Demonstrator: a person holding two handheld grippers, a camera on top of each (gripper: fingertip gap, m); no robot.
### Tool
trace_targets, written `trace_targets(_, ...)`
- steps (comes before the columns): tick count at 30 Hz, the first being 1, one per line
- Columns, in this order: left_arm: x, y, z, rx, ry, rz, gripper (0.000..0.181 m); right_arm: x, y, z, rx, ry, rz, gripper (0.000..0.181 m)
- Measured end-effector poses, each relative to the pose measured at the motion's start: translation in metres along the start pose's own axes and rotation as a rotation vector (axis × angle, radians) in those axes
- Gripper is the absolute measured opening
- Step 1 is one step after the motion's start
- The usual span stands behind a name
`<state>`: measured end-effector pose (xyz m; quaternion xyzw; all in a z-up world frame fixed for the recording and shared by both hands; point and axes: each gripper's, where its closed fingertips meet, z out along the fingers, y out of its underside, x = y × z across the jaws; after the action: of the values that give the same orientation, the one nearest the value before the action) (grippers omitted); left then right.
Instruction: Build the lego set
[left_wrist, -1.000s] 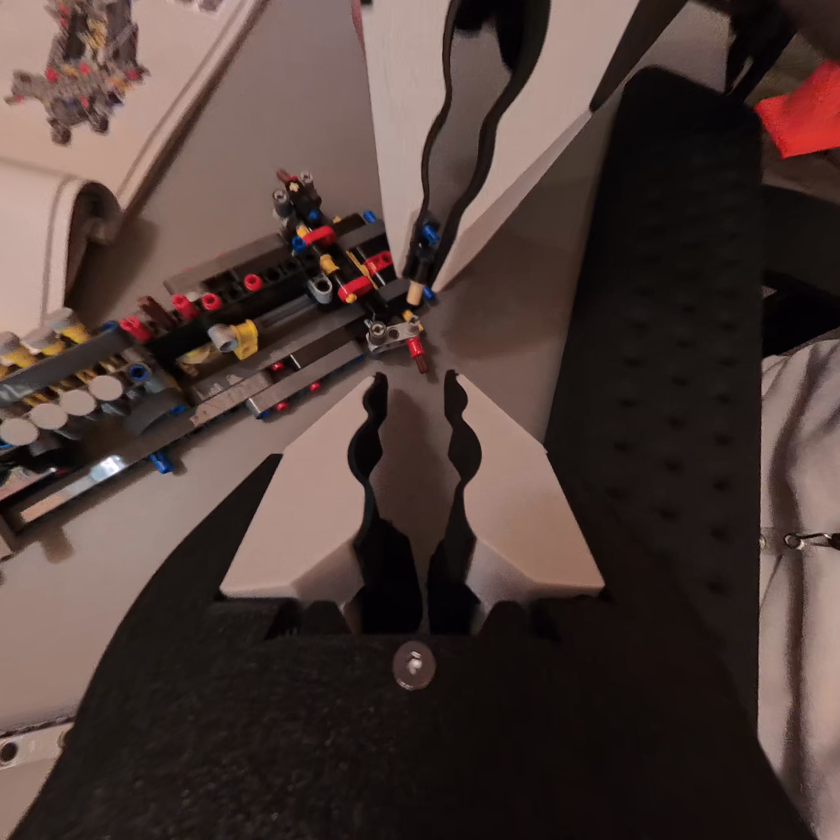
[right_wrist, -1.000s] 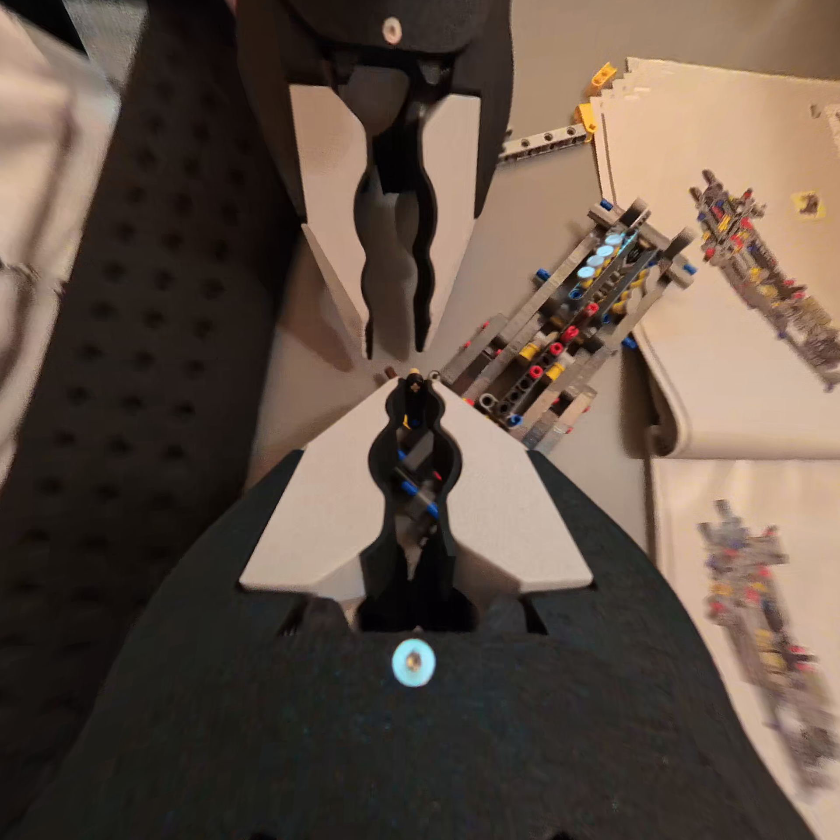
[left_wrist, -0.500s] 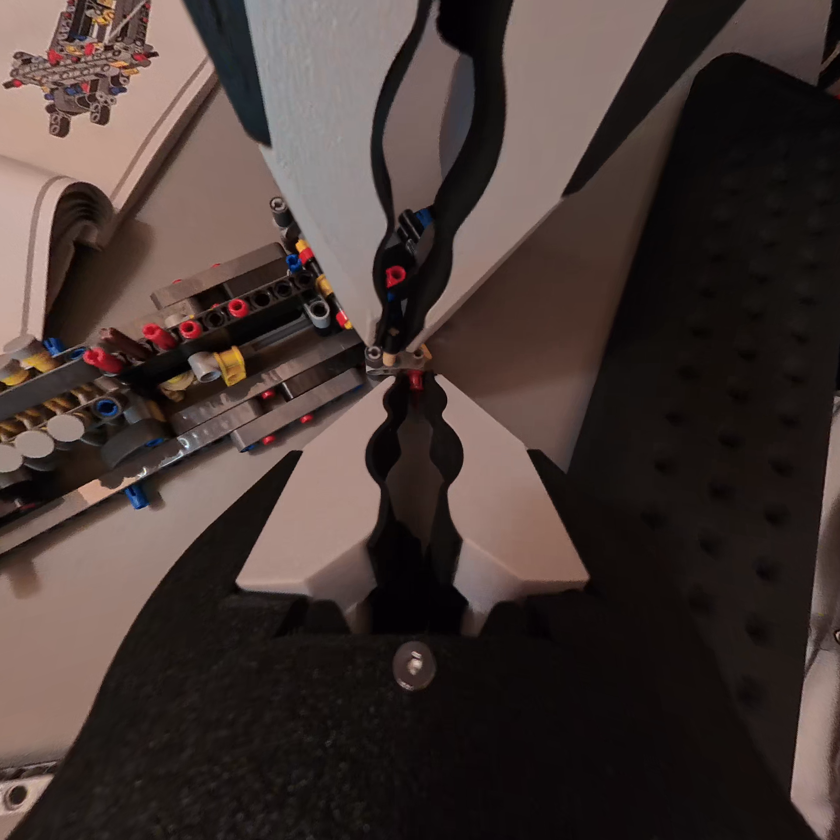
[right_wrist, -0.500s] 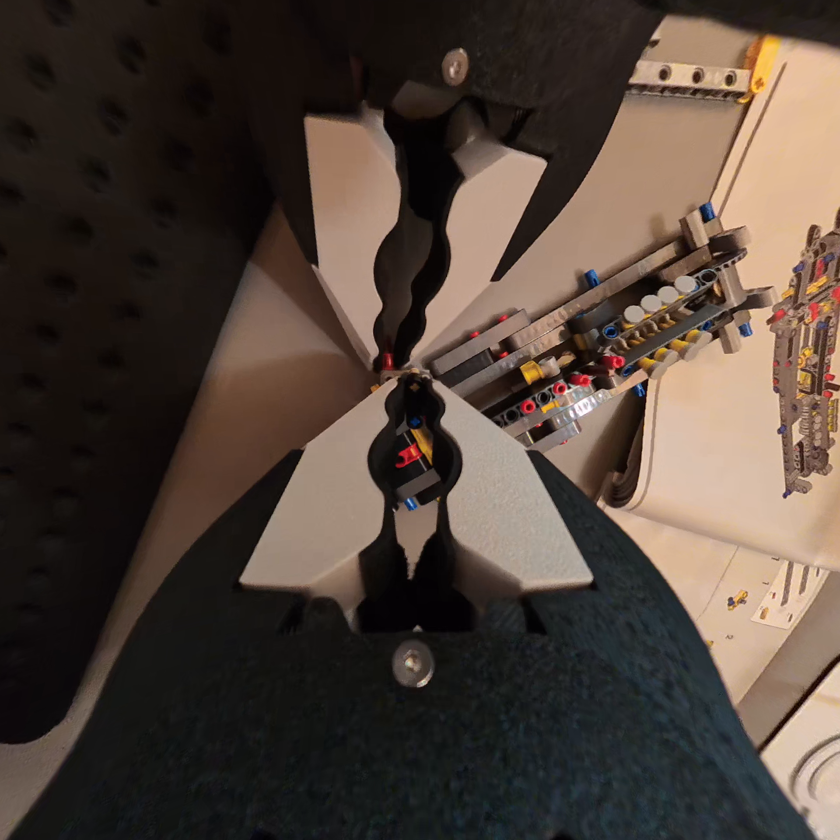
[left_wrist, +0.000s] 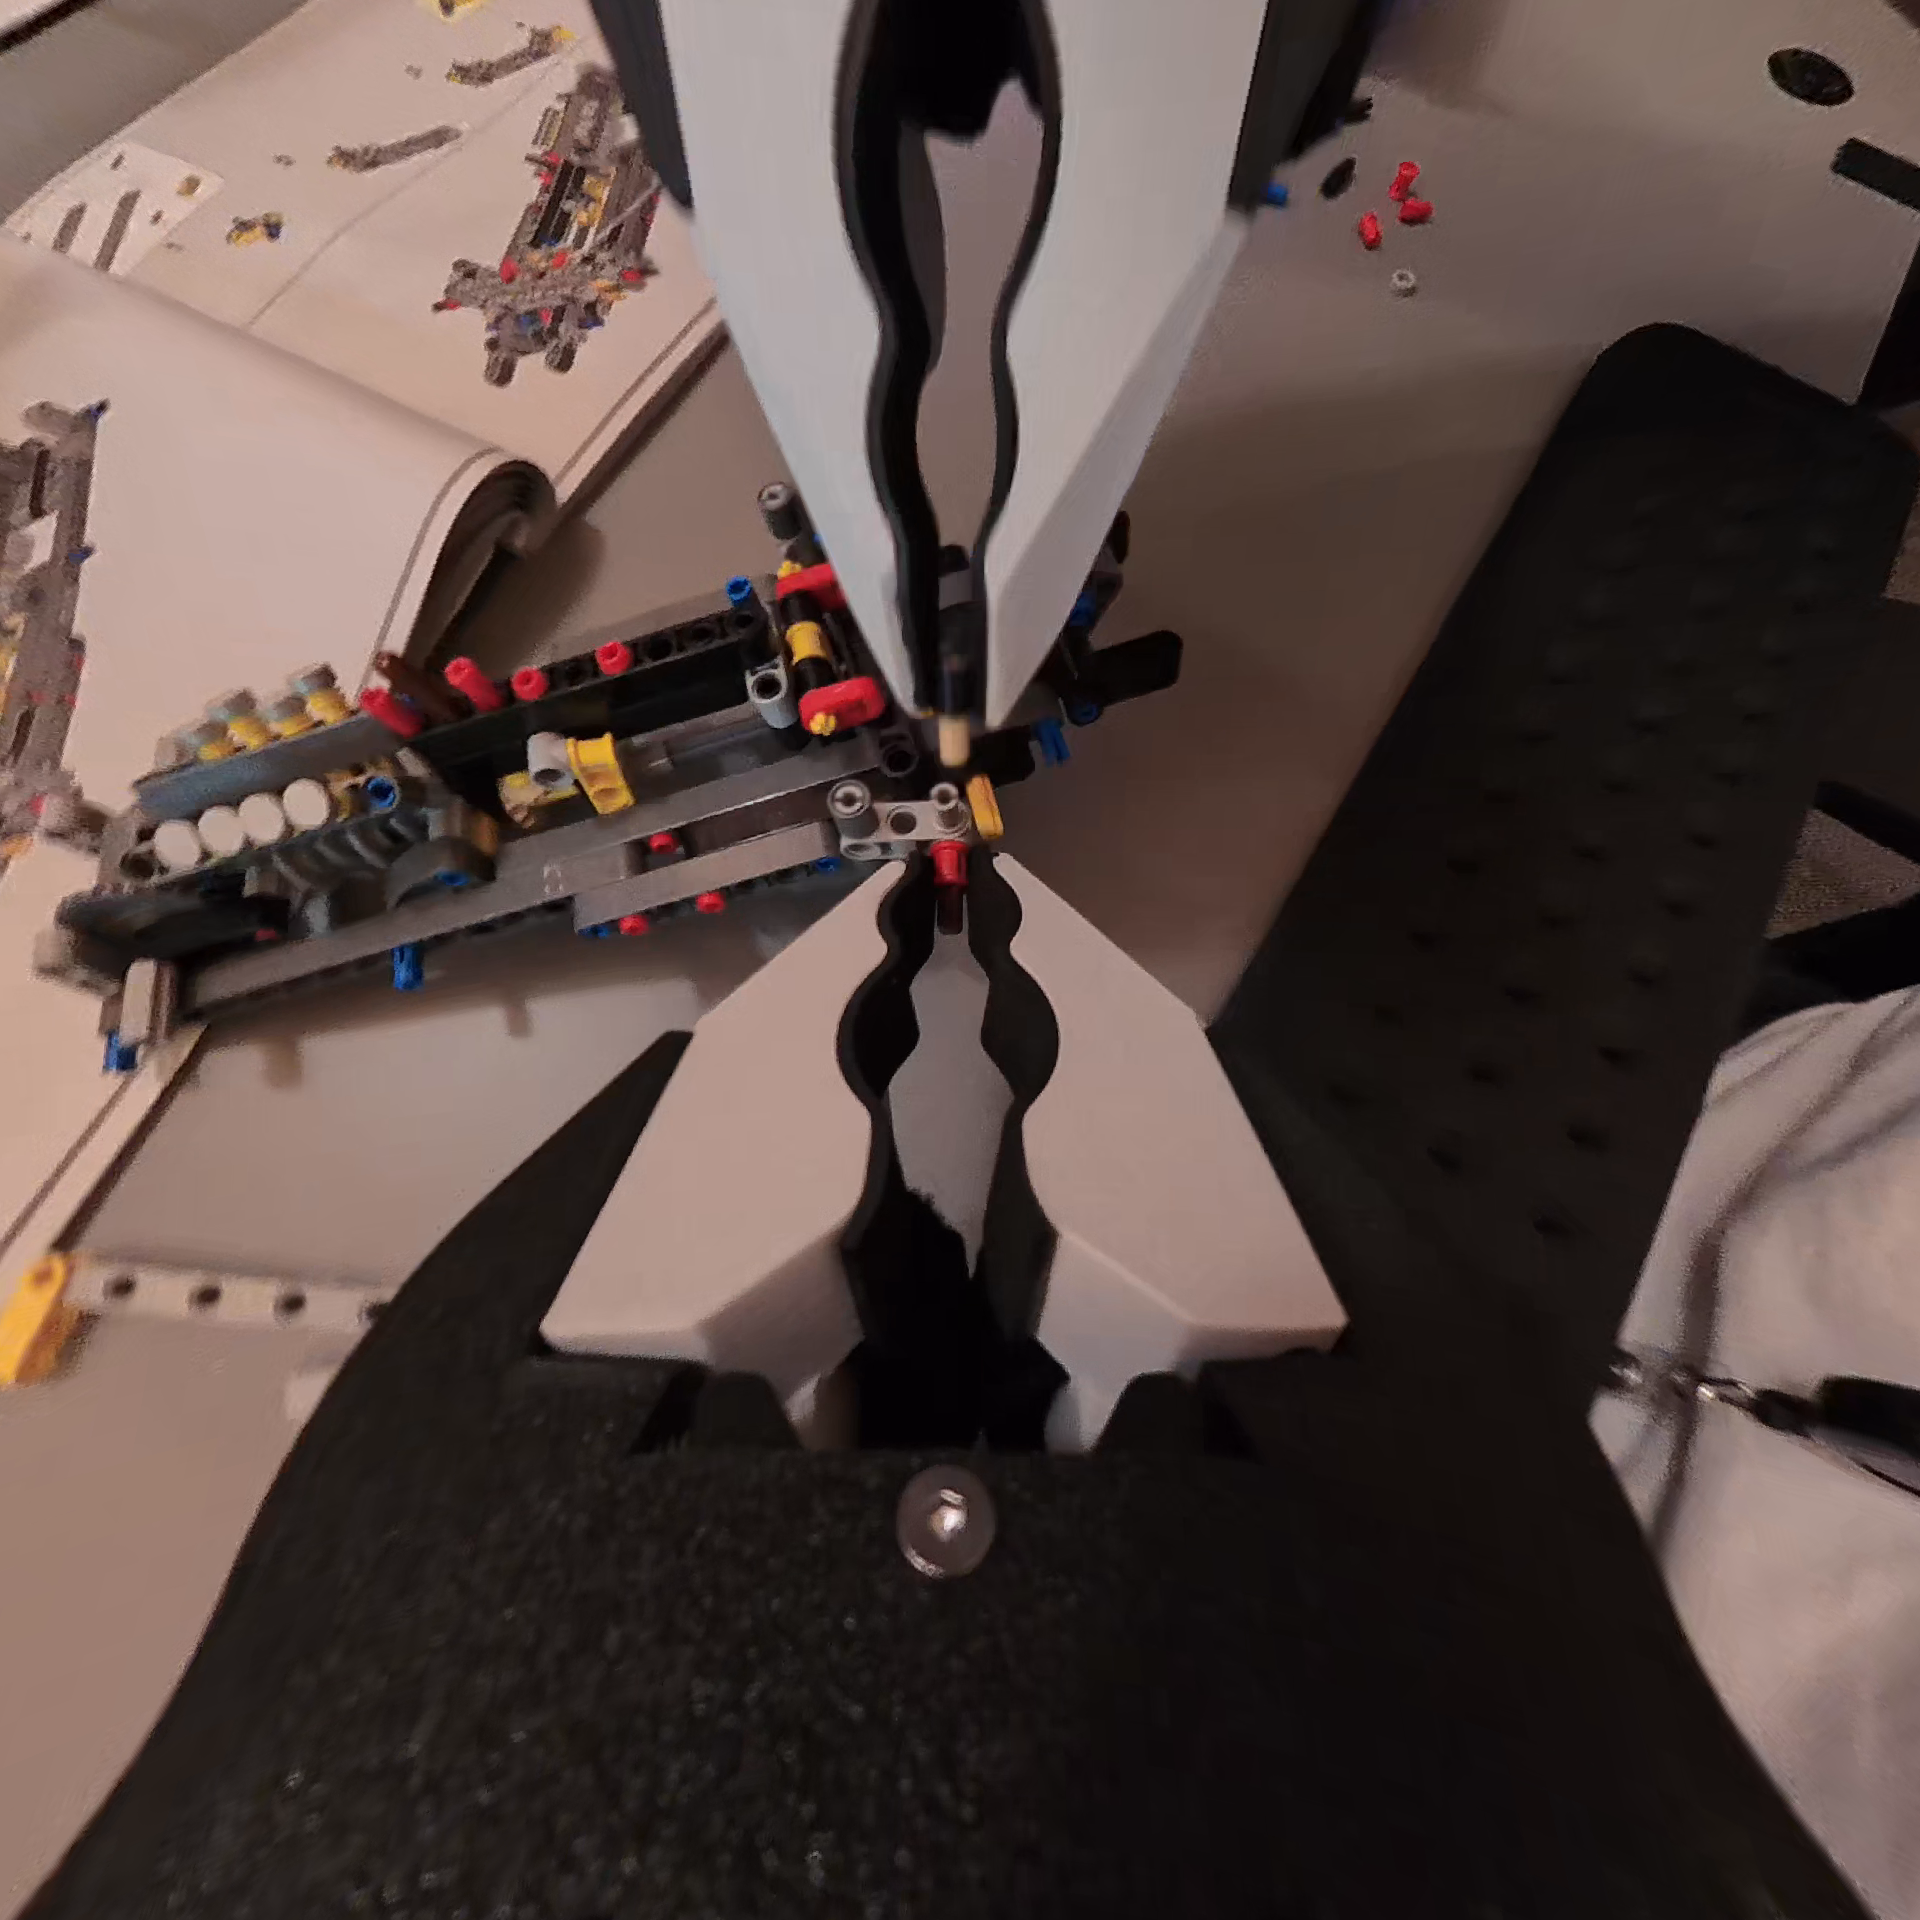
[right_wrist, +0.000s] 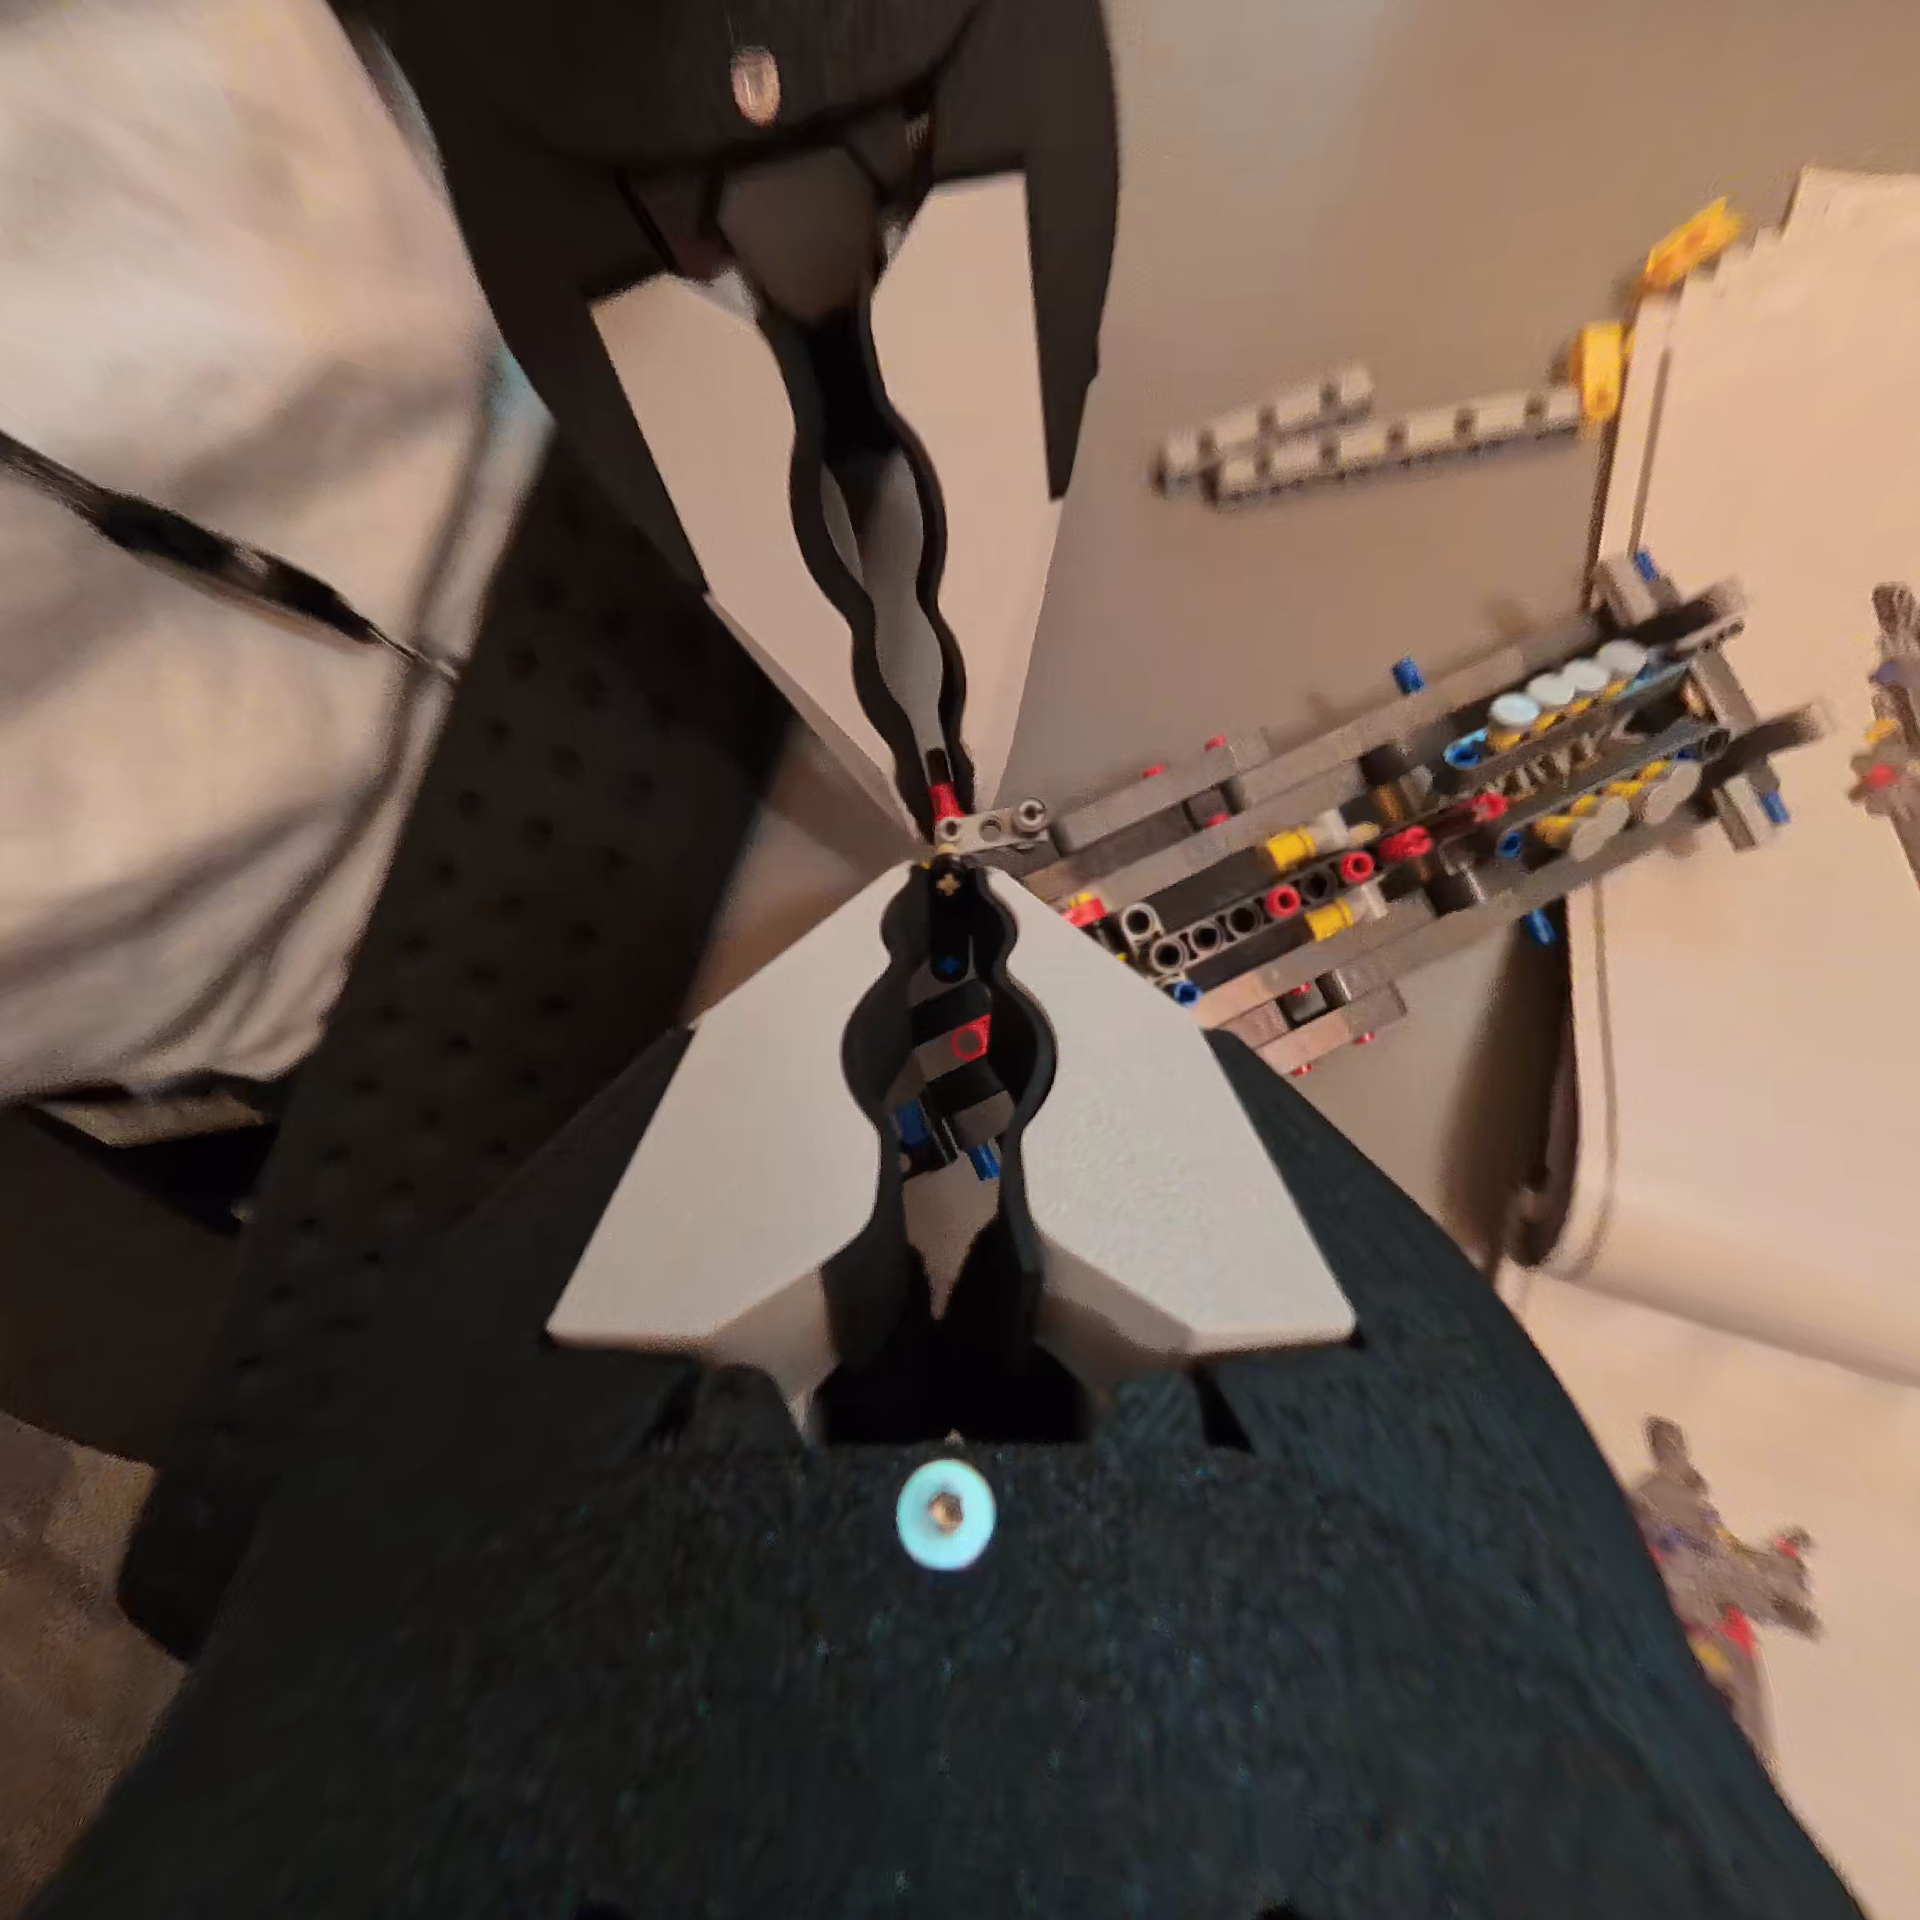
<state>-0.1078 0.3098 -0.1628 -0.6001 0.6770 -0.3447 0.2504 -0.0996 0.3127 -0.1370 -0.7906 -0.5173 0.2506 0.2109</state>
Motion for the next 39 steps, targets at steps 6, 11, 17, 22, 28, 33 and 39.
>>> trace_targets(6,0.033,0.036,-0.030,-0.052,0.051,-0.055,0.005,-0.021,-0.026,-0.006,0.282,-0.092,0.088,0.006)
trace_targets(11,0.051,0.056,-0.047,-0.092,0.068,-0.032,0.004,-0.034,-0.019,0.022,0.269,-0.053,0.094,0.007)
trace_targets(17,0.053,0.064,-0.045,-0.088,0.116,-0.079,0.005,-0.005,0.012,0.009,0.259,0.174,0.196,0.007)
trace_targets(22,0.036,0.067,-0.067,-0.040,0.174,-0.019,0.021,-0.003,0.077,0.012,-0.022,0.306,0.243,0.007)
trace_targets(28,-0.001,0.061,-0.072,-0.024,0.085,0.092,0.021,-0.001,0.096,0.009,-0.250,0.382,0.241,0.007)
trace_targets(33,-0.001,0.054,-0.068,0.028,0.072,0.078,0.018,-0.003,0.102,0.007,-0.380,0.384,0.242,0.007)
trace_targets(39,0.000,0.059,-0.069,0.035,0.058,0.069,0.018,-0.006,0.098,0.006,-0.369,0.357,0.265,0.018)
